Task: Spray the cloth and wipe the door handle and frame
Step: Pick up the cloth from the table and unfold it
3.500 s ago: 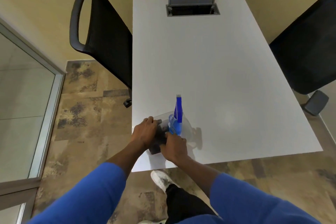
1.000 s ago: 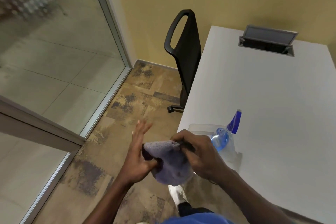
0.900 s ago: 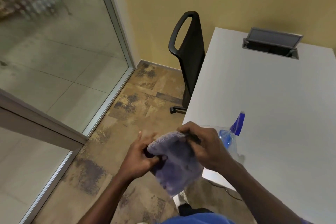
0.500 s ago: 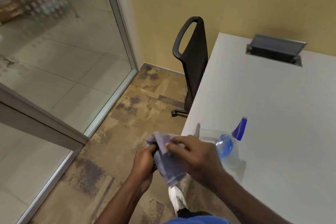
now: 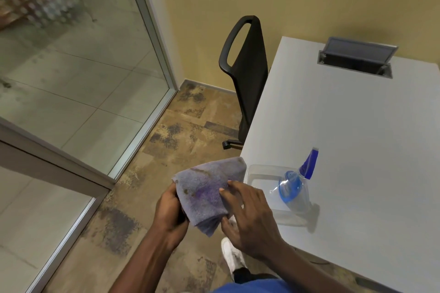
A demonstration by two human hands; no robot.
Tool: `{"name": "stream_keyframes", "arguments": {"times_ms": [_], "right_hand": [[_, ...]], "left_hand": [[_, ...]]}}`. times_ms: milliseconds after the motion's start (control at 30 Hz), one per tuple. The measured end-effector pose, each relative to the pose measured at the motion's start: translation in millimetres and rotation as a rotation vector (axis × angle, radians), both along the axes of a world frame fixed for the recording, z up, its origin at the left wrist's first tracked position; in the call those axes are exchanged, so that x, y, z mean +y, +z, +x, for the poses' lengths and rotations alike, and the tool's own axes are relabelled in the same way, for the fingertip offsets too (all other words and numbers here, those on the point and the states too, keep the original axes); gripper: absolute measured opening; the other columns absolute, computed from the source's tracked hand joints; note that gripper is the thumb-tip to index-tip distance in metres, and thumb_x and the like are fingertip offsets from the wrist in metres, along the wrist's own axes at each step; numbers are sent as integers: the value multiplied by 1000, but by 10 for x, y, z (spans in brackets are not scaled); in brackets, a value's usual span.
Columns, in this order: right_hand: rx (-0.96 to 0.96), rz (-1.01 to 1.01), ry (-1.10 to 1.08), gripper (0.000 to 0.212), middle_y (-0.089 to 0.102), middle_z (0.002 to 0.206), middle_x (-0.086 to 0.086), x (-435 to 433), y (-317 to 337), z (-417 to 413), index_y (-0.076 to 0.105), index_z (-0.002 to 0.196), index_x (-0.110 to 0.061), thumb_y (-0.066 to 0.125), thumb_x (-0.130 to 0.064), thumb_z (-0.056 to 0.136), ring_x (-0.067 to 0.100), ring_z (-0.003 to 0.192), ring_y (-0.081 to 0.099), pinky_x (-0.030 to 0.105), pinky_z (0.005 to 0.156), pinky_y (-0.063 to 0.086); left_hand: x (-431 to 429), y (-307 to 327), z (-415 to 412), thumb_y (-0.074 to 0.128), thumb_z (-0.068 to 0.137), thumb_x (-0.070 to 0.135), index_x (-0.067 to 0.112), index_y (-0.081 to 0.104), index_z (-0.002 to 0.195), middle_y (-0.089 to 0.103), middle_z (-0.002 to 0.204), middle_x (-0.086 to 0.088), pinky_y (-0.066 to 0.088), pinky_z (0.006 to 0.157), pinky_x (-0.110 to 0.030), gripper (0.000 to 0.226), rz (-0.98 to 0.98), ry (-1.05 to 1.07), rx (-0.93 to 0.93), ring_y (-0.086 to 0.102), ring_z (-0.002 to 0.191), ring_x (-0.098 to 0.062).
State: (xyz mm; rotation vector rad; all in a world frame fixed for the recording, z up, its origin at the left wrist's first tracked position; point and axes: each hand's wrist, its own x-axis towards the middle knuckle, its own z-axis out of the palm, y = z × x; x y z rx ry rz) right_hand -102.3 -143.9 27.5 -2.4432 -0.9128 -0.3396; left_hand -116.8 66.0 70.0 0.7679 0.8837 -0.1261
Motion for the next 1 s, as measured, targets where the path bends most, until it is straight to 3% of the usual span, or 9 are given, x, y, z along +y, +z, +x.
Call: {"name": "stream_keyframes", "arguments": {"times_ms": [100, 200, 267, 333, 467, 600, 800, 900, 1000], "right_hand": [[1, -23, 44, 65, 64, 147, 17, 4, -6, 15, 62, 146, -16, 75, -39, 86, 32, 130, 64, 43, 103, 58], [-34, 23, 37, 45, 72, 136, 15, 54, 24, 64, 71, 137, -15, 68, -26, 94, 27, 119, 71, 39, 92, 63], [-41, 105, -24, 35, 78, 123, 9, 65, 107, 167, 76, 129, -13, 63, -20, 98, 22, 105, 75, 39, 81, 65], [-61, 173, -87, 30, 81, 118, 5, 48, 226, 308, 77, 125, -12, 62, -21, 101, 20, 102, 77, 37, 80, 66], [-122, 195, 6, 27, 80, 125, 5, 4, 325, 460, 81, 120, -14, 68, -21, 97, 22, 115, 75, 35, 94, 62], [23, 201, 141, 36, 76, 132, 7, 62, 147, 213, 78, 118, -9, 78, -12, 81, 22, 123, 72, 42, 98, 63], [262, 184, 74, 95, 55, 158, 1, 215, 131, 86, 48, 157, -14, 75, -71, 87, 18, 139, 58, 30, 113, 51], [368, 427, -32, 49, 71, 134, -15, 310, 179, 163, 64, 139, -30, 78, -40, 93, 7, 121, 69, 28, 97, 61], [714, 694, -117, 14, 78, 104, -23, 251, 292, 409, 73, 110, -43, 69, -37, 98, 3, 101, 73, 19, 82, 58]], "left_hand": [[-27, -14, -15, 56, 120, 28, 4, 78, 126, 66, 134, -38, 53, 115, -69, 33, 192, -40, 29, 60, 115, -48], [-36, 4, 8, 61, 117, 28, 4, 79, 104, 70, 99, -20, 51, 89, -58, 33, 340, -54, 114, 55, 90, -40], [-3, 51, 26, 61, 118, 30, 7, 83, 105, 85, 78, -5, 63, 90, -58, 35, 408, -66, 168, 73, 89, -42], [31, 85, 20, 61, 118, 29, 12, 84, 104, 88, 79, 1, 66, 96, -62, 32, 430, -81, 192, 78, 102, -43], [47, 99, 12, 50, 122, 26, -2, 78, 133, 77, 112, -24, 57, 92, -52, 41, 266, -50, 175, 67, 103, -43], [71, 158, 72, 40, 125, 22, 0, 75, 130, 85, 115, -20, 68, 80, -47, 42, 173, 50, 116, 79, 103, -38], [6, 298, 151, 43, 123, 16, -1, 74, 122, 86, 108, -23, 69, 89, -53, 35, 134, 40, 86, 81, 105, -39], [-37, 368, 177, 52, 119, 18, 2, 77, 122, 89, 101, -20, 75, 87, -46, 30, 200, -33, 19, 85, 99, -35], [26, 363, 156, 62, 114, 46, 12, 85, 114, 89, 107, -11, 70, 81, -36, 40, 525, -179, -26, 86, 102, -27]]}}
